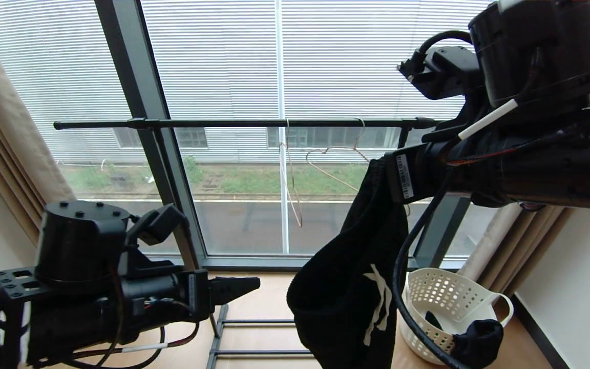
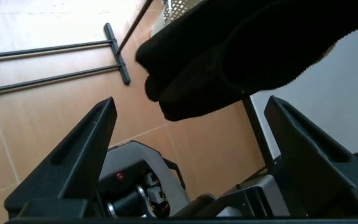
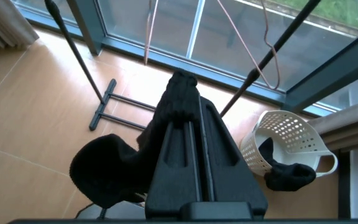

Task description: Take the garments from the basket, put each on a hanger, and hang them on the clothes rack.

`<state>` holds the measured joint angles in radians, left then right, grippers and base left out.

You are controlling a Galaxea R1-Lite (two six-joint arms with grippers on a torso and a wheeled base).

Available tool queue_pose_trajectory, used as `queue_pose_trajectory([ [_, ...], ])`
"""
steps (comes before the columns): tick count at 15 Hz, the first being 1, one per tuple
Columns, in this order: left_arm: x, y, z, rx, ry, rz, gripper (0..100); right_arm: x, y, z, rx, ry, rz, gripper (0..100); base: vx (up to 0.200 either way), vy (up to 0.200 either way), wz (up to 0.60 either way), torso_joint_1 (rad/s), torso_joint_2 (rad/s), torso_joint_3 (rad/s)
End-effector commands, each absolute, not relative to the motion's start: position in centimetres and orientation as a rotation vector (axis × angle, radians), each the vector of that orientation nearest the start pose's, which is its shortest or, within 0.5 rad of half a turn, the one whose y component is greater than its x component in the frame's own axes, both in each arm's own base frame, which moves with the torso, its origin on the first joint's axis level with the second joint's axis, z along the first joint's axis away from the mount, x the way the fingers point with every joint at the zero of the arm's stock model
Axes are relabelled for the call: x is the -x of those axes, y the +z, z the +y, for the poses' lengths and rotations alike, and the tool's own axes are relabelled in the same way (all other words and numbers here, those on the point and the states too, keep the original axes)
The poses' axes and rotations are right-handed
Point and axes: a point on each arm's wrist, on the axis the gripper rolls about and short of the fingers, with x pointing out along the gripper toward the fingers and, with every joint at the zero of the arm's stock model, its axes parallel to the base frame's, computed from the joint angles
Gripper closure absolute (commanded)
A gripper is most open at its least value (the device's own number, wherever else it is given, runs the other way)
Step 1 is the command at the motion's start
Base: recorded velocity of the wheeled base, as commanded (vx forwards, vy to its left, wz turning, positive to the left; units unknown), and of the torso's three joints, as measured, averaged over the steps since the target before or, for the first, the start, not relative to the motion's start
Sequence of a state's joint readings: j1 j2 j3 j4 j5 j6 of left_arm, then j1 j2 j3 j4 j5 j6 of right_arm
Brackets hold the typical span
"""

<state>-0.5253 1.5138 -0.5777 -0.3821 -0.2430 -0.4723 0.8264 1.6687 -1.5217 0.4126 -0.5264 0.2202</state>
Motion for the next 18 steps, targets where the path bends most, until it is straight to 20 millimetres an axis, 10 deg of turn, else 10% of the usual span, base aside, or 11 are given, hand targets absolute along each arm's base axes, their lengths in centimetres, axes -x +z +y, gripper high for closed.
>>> queue_pose_trajectory([
  [1, -21.9, 12.4, -14.4, 0.351, -0.599, 0.816, 0, -21.1, 28.9, 22.0, 0.153, 0.256, 0.480, 100, 0.000, 0.000, 0.00, 0.000, 0.00, 0.000],
  [17, -22.9, 7.5, -18.7, 0.263, -0.563, 0.915, 0, -18.0, 30.8, 20.0, 0.117, 0.297, 0.429, 100, 0.000, 0.000, 0.00, 0.000, 0.00, 0.000],
  [18, -22.6, 7.3, -18.7, 0.248, -0.541, 0.913, 100, -18.2, 30.8, 19.7, 0.115, 0.285, 0.431, 100, 0.000, 0.000, 0.00, 0.000, 0.00, 0.000],
])
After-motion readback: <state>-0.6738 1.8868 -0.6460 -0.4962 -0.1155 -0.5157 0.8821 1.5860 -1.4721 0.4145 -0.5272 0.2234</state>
